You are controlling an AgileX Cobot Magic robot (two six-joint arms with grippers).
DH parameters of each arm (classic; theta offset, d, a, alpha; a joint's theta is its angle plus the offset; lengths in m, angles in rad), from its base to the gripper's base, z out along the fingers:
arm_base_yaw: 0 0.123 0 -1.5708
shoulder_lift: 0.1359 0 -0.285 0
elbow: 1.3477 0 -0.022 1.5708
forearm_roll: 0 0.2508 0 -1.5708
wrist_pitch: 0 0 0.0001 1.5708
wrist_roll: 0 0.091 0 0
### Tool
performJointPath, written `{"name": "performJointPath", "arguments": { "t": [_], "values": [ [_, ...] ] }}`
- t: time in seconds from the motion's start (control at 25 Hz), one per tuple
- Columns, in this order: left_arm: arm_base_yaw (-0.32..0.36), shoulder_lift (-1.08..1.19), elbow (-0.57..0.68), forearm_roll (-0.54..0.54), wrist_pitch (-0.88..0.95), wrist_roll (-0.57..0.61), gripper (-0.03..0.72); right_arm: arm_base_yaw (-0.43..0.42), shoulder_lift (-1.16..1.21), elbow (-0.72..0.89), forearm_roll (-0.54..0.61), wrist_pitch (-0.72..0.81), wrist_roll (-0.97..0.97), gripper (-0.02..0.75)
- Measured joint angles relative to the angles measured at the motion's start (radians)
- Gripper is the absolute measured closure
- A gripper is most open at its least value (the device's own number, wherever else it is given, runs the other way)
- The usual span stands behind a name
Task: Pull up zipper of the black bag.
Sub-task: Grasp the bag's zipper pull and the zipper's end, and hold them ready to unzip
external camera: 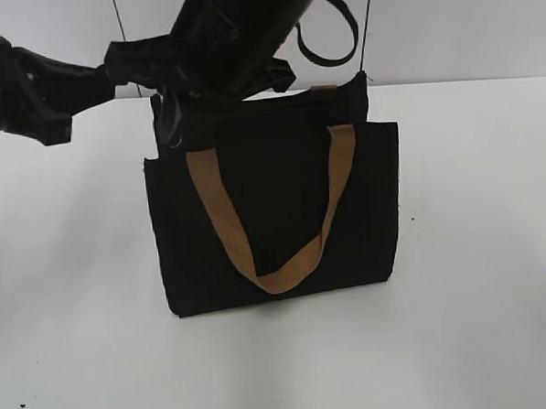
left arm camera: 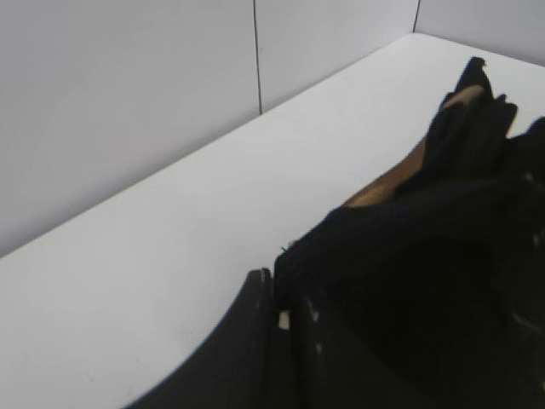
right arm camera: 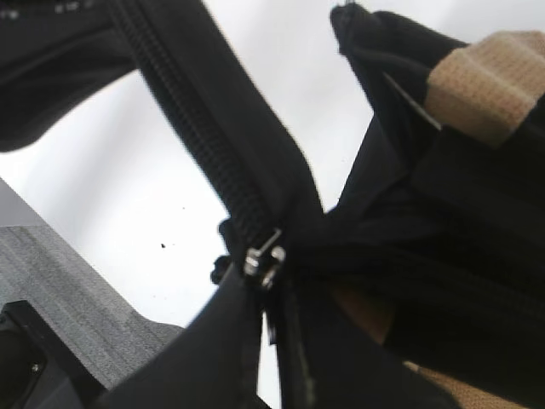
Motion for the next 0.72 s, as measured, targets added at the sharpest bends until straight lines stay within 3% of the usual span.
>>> {"name": "performJointPath", "arguments": {
  "t": [0.36,0.52,0.72],
  "values": [
    [0.000,-0.088,0.000,0.332,-0.006,-0.369,0.654,-0.137,0.013,0.000,0.368,0.177,-0.369,0.738],
    [0.003,-0.117,0.000,0.369,-0.006,-0.506,0.654,-0.164,0.047,0.000,0.453,0.257,-0.453,0.738],
    [0.046,-0.151,0.001,0.377,-0.048,-0.572,0.654,-0.169,0.066,-0.001,0.482,0.280,-0.492,0.740]
  ]
}}
